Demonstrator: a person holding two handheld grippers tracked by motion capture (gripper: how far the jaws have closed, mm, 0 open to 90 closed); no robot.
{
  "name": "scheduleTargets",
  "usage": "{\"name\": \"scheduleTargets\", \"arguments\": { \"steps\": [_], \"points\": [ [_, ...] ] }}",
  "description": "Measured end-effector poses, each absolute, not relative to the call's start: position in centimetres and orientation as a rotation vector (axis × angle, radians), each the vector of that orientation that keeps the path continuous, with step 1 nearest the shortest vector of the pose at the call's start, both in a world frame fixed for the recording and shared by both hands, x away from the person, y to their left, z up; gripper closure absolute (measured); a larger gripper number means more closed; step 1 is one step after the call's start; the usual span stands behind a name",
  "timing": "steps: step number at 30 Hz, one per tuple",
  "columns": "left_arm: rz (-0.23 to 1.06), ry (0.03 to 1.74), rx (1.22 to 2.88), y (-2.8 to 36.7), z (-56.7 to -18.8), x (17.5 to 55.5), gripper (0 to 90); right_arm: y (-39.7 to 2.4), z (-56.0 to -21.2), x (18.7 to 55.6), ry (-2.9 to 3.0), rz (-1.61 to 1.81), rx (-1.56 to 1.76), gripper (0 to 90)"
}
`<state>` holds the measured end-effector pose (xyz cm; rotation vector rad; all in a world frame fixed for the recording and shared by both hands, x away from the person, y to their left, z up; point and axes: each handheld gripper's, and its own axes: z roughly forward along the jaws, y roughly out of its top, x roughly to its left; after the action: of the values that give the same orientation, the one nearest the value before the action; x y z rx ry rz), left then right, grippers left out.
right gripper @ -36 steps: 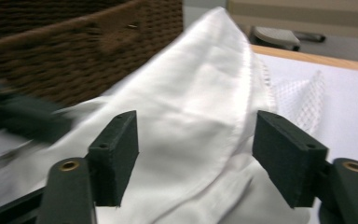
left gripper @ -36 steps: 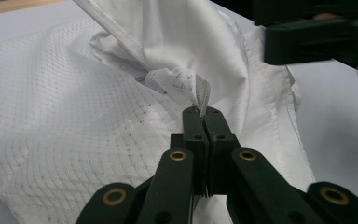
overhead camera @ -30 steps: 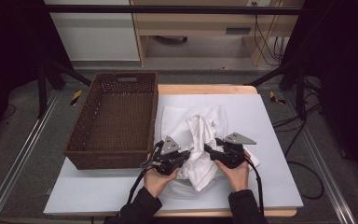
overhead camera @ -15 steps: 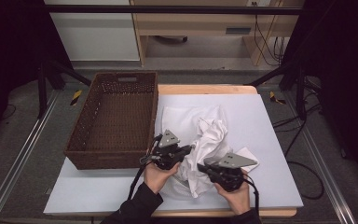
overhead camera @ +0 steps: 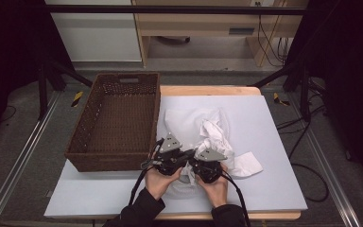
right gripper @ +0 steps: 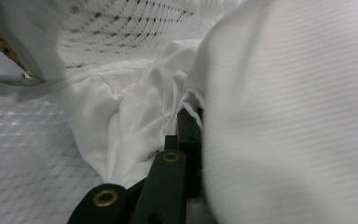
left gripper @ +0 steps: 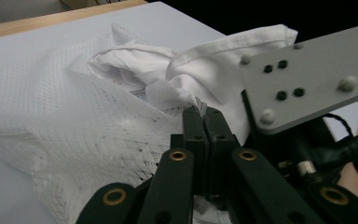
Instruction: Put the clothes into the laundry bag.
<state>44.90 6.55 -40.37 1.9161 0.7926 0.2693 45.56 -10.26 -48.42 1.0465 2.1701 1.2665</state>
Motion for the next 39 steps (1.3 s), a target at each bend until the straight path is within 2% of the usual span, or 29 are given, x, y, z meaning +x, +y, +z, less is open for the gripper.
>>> {"name": "scheduleTargets", "arguments": {
  "steps": [3,10,14,15,17,19,23,26,29,30,32,35,39],
  "points": [
    [0.28,0.802,1.92,6.8,-41.0,45.0,89.0,-11.3,-47.9,44.7,2.187,1.354,1.037,78.1],
    [0.28,0.812,1.948,6.6,-42.4,45.2,88.9,-16.1,-44.9,40.9,2.093,1.468,0.987,65.2],
    [0.277,0.81,1.956,6.5,-42.6,45.2,88.9,-18.8,-42.8,39.9,1.99,1.493,1.006,57.2],
    [0.278,0.809,1.959,6.4,-42.7,45.2,88.9,-19.1,-42.4,39.9,1.976,1.488,1.011,53.7],
    [0.281,0.808,1.962,6.4,-42.8,45.2,88.9,-19.8,-41.3,40.5,1.927,1.459,1.025,40.9],
    [0.284,0.806,1.963,6.4,-42.8,45.1,88.9,-19.9,-40.5,41.7,1.901,1.463,1.062,25.2],
    [0.289,0.798,1.97,6.5,-42.8,45.1,88.8,-19.5,-40.8,44.7,1.91,1.397,1.128,18.5],
    [0.292,0.796,1.974,6.6,-42.8,45.2,88.8,-19.1,-42.8,46.9,1.999,1.358,1.205,37.0],
    [0.291,0.804,1.965,6.9,-42.6,45.3,88.8,-19.2,-44.1,46.8,2.082,1.377,1.206,73.4],
    [0.289,0.807,1.962,6.9,-42.6,45.3,88.8,-19.4,-44.3,46.4,2.109,1.406,1.201,81.5],
    [0.284,0.819,1.949,7.2,-42.3,45.5,88.8,-19.5,-44.4,45.3,2.138,1.447,1.178,87.2],
    [0.283,0.83,1.935,7.2,-41.5,45.6,88.8,-19.0,-44.2,43.6,2.18,1.493,1.064,88.0],
    [0.295,0.82,1.916,6.7,-40.3,45.4,88.9,-16.0,-44.4,42.2,2.266,1.476,0.908,87.9]
  ]
}}
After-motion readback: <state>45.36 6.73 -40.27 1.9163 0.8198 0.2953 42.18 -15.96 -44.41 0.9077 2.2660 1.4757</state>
